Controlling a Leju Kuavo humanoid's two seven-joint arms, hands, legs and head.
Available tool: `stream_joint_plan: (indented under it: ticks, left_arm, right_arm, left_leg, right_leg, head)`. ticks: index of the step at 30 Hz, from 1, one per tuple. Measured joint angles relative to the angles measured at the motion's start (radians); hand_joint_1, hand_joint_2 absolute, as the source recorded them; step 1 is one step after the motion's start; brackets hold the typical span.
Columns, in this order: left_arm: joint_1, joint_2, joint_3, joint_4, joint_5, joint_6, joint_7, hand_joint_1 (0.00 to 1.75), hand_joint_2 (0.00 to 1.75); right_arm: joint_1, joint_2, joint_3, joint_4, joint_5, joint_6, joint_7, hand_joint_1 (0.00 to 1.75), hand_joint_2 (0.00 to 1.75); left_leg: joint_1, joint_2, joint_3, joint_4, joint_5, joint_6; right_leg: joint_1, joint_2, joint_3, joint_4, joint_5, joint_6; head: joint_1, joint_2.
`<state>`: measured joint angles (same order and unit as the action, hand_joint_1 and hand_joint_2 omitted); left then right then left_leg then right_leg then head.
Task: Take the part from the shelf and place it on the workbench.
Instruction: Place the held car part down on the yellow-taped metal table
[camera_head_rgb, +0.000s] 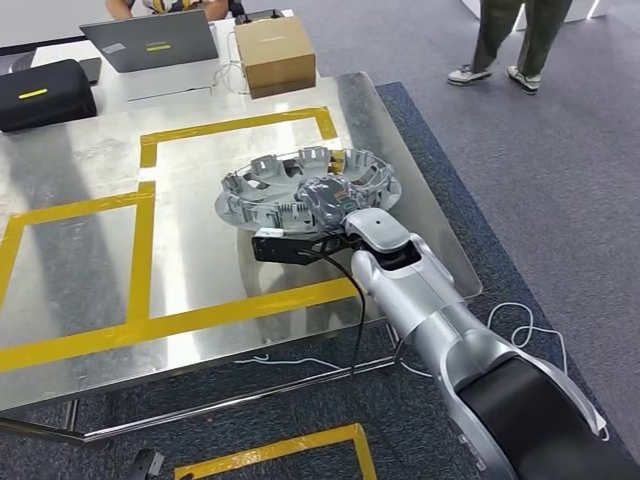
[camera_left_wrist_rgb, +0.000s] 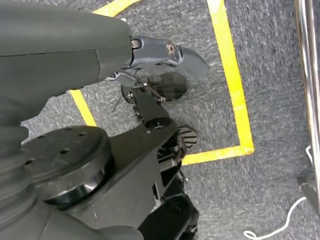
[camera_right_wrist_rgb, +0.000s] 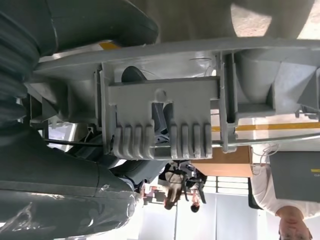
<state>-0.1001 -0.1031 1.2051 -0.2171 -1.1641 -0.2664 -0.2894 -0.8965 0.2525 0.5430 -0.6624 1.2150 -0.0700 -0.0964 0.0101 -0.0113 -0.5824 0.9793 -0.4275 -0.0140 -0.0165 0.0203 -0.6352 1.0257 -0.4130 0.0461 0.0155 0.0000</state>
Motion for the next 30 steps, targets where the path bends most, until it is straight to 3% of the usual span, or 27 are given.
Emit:
stream_joint_plan:
  ticks: [5,11,15,17,21,26,30]
  left_arm:
    - [0.0,0.0,0.0,0.0,0.0,0.002,0.005,0.0,1.75]
    - [0.0,-0.001,-0.002,0.0,-0.006,-0.002,-0.004,0.0,1.75]
    - [0.001,0.0,-0.019,0.0,-0.035,0.001,0.001,0.0,1.75]
    - [0.004,0.0,-0.032,0.0,-0.047,0.004,-0.014,0.0,1.75]
    - [-0.002,-0.001,-0.047,0.0,-0.038,0.005,-0.025,0.0,0.0]
    - [-0.001,-0.001,-0.046,0.0,-0.02,-0.002,0.024,0.0,0.0]
    - [0.023,0.005,-0.045,0.0,-0.019,0.002,0.065,0.0,0.0]
  right_arm:
    - [0.0,0.0,0.001,0.009,-0.001,0.0,0.006,1.75,1.75]
    - [0.0,0.0,0.004,0.014,-0.002,0.0,0.007,1.75,1.75]
    - [0.004,0.0,0.005,0.02,-0.022,0.0,0.006,0.0,0.0]
    - [0.012,0.0,0.006,0.028,-0.017,-0.031,0.003,0.0,0.0]
    - [0.009,0.0,0.01,0.037,-0.012,-0.045,0.003,0.0,0.0]
    - [0.011,0.0,0.012,0.037,-0.032,-0.012,0.0,0.0,0.0]
    - [0.057,-0.001,0.012,0.05,-0.053,-0.052,-0.027,0.0,0.0]
  left_leg:
    - [0.004,0.0,-0.001,-0.005,0.003,-0.026]
    - [0.002,0.0,-0.001,-0.005,0.004,-0.028]
    - [0.002,0.0,-0.001,-0.004,0.004,-0.028]
    - [0.002,0.0,-0.002,-0.004,0.004,-0.028]
    - [0.002,0.0,-0.002,-0.004,0.004,-0.027]
    - [0.002,0.0,-0.001,-0.004,0.004,-0.027]
    - [0.002,0.0,0.0,-0.004,0.003,-0.026]
  right_leg:
    - [0.003,-0.001,-0.002,0.001,0.0,-0.006]
    - [0.002,-0.003,0.0,-0.002,0.004,-0.006]
    - [0.002,-0.003,0.002,-0.005,0.005,-0.005]
    - [0.001,-0.003,0.002,-0.006,0.006,-0.004]
    - [0.001,-0.003,0.003,-0.007,0.006,-0.003]
    - [0.001,-0.003,0.003,-0.007,0.006,-0.003]
    - [0.001,-0.003,0.004,-0.007,0.006,-0.004]
  head:
    - [0.001,0.0]
    - [0.001,0.0]
    - [0.001,0.0]
    - [0.001,0.0]
    - [0.001,0.0]
    - [0.001,0.0]
    - [0.001,0.0]
